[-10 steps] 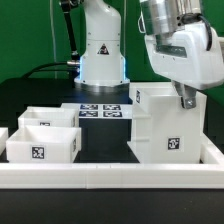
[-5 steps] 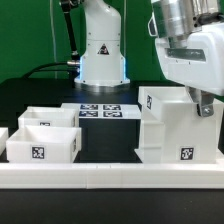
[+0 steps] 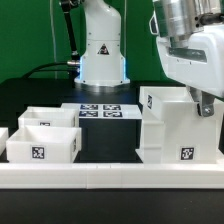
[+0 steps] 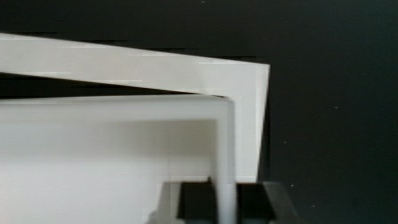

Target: Assemble drawer

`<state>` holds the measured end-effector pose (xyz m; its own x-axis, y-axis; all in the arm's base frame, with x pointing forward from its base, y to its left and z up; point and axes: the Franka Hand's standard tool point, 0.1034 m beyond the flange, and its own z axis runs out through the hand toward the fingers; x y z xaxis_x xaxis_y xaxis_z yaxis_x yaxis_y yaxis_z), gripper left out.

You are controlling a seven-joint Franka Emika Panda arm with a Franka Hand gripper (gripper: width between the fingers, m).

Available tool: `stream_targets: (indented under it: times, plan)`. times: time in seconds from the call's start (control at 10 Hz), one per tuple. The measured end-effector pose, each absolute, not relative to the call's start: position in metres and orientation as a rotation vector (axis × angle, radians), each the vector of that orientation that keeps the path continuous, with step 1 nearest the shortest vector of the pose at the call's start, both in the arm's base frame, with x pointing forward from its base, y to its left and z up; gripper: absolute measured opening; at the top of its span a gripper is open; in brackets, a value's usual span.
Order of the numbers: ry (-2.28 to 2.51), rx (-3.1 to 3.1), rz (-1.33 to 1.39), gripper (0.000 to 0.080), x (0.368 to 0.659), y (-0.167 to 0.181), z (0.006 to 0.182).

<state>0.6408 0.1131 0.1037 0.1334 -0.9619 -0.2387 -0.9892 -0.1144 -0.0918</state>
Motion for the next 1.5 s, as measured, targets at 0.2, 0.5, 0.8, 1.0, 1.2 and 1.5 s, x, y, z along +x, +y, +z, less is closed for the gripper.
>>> stream_targets:
  times: [0.2,0.5,0.8,1.0,1.2,1.5]
  plan:
    - [1.916,-2.186,0.174,0.0244,0.641,0.114,0.104]
    - [1.743,-2.345,0.21,0.0544,0.622,0.107,0.118]
    - [1.489,-2.514,0.218,0.064,0.609,0.087,0.148]
    - [1.498,-2.512,0.222,0.0648,0.609,0.091,0.142]
    - [1.434,-2.554,0.222,0.0648,0.607,0.089,0.141]
    - [0.887,-2.79,0.19,0.0648,0.596,0.046,0.142]
